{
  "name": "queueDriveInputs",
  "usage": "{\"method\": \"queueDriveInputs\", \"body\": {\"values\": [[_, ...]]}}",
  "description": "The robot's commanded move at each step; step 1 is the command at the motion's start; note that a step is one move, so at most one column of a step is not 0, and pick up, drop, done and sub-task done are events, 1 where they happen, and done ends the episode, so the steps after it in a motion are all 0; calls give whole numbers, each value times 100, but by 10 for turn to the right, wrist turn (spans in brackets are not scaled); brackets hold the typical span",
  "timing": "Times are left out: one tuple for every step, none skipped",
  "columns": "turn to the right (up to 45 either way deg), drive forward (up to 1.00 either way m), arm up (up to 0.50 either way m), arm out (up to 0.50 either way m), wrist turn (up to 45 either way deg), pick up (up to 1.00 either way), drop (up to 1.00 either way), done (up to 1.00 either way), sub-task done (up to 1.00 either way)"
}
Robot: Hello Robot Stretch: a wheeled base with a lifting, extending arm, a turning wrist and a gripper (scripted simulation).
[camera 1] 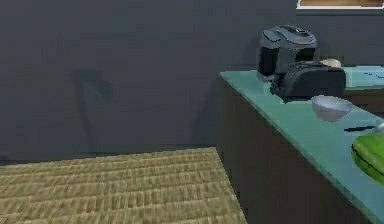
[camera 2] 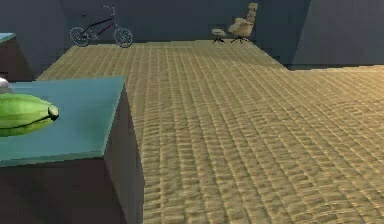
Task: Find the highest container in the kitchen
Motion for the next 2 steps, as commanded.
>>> {"method": "queueDriveInputs", "body": {"values": [[0,15,0,0,0,0,0,0,0],[390,0,0,0,0,0,0,0,0]]}}
